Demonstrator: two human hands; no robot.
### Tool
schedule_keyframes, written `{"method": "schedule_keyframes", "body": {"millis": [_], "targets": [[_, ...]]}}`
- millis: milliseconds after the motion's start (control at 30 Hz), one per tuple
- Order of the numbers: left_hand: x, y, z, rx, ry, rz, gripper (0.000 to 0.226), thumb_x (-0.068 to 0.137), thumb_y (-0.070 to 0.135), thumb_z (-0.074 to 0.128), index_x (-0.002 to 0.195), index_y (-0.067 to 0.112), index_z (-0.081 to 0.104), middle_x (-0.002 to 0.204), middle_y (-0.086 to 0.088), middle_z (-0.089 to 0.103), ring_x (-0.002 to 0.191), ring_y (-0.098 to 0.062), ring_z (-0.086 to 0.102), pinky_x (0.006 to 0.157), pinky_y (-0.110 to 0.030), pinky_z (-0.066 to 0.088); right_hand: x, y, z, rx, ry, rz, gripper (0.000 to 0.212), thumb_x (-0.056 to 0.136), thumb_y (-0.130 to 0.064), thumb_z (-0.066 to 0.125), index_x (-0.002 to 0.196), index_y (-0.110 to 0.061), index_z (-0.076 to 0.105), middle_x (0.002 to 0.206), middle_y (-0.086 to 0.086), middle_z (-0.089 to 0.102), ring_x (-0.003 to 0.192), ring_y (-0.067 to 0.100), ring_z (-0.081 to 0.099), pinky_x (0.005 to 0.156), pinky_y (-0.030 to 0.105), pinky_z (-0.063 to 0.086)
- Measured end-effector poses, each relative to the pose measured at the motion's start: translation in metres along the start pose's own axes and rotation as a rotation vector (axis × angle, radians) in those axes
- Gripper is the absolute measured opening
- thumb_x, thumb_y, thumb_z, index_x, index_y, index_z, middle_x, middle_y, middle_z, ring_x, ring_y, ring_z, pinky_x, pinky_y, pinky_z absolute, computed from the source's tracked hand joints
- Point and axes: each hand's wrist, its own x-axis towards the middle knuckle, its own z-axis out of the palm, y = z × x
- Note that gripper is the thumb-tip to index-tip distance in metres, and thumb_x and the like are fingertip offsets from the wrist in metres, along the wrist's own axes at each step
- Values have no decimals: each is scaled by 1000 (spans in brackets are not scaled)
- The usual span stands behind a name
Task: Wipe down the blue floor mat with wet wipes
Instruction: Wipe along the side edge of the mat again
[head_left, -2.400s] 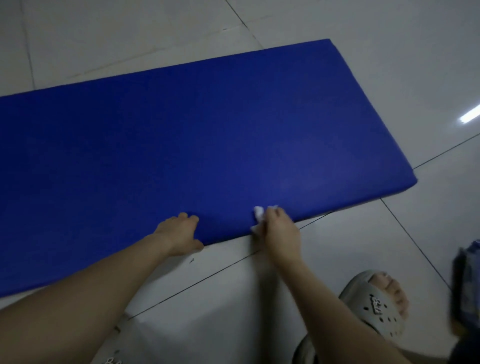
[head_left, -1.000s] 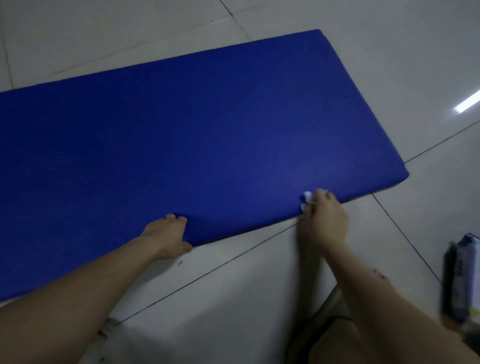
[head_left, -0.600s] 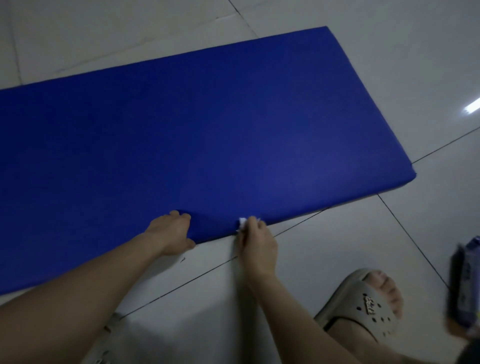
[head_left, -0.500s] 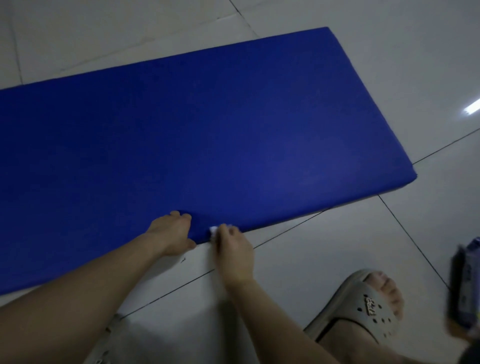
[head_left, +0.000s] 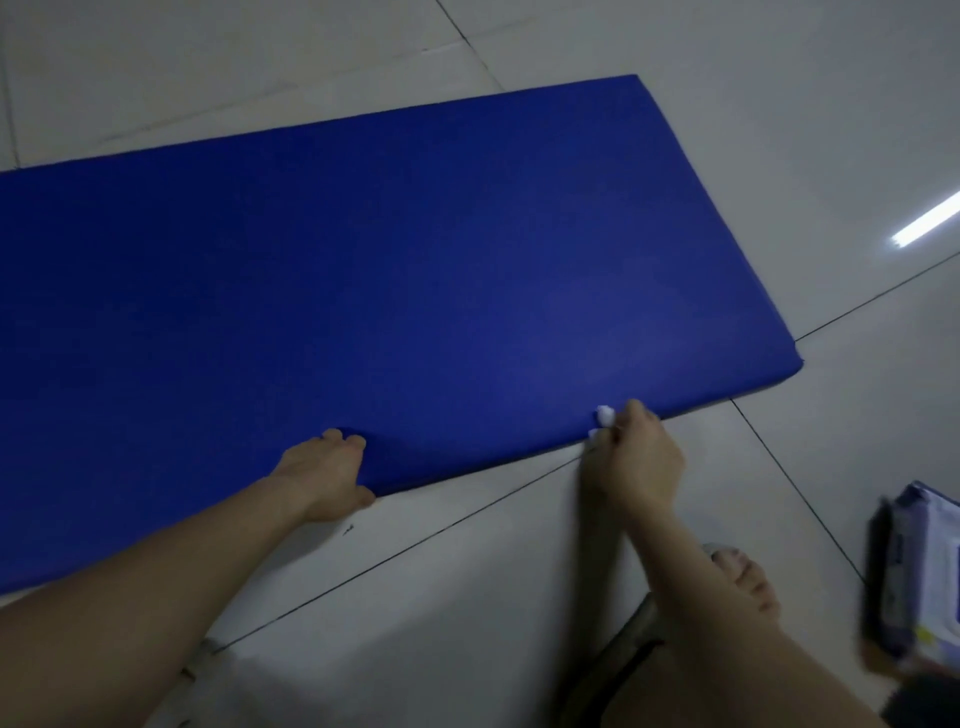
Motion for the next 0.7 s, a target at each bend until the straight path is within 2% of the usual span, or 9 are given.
{"method": "schedule_keyframes", "body": {"millis": [100,167,267,333,400,500,600,700], "targets": [[2,-1,2,-13,29,10,37,93,52,59,110,23,43,113,-1,45,90,-17,50,74,-31,41,3,-1,-1,50,64,121,26,98,-37,58,86,-20,43,82,3,58,65,23,50,60,33,32],[2,1,2,-2,30,9,44,89,58,61,110,23,43,114,-1,47,90,-17,50,75,-31,43,-11,-22,7,150,62,62,25,98,-36,58,86,-20,42,81,3,58,65,25,50,62,32,32],[-1,4,5,93,80,-11,60,83,69,62,116,21,46,112,0,48,91,-17,52,78,-30,49,-40,-67,28,303,-21,-61,27,100,-37,55,83,-20,44,78,0,55,66,18,49,63,31,35],[-5,6,6,199,150,19,50,94,61,55,120,18,49,107,0,46,88,-16,53,74,-30,48,-53,-91,36,315,-72,-128,25,102,-37,52,86,-18,50,81,-1,58,70,17,56,63,33,43],[-12,8,9,298,208,88,37,104,49,45,122,17,47,110,-1,48,83,-16,50,68,-31,45,-61,-101,42,268,-72,-210,22,102,-33,51,99,-13,61,91,1,63,80,18,63,70,29,49],[-21,4,16,389,247,164,18,103,20,45,121,19,46,111,-2,49,78,-16,48,62,-32,39,-68,-101,43,252,-86,-302,32,102,-28,50,117,-7,67,106,6,68,92,22,66,81,32,54],[-33,-17,21,400,219,142,28,96,6,45,120,20,49,109,-1,50,76,-17,46,61,-33,39,-77,-104,46,241,-122,-434,32,107,-30,46,103,-9,70,91,4,60,76,21,61,72,37,56],[-53,-55,32,348,223,46,21,101,15,44,120,20,52,110,-1,49,79,-17,46,65,-34,47,-94,-124,50,274,-162,-545,30,106,-33,47,93,-15,66,90,-2,44,68,16,47,60,30,48]]}}
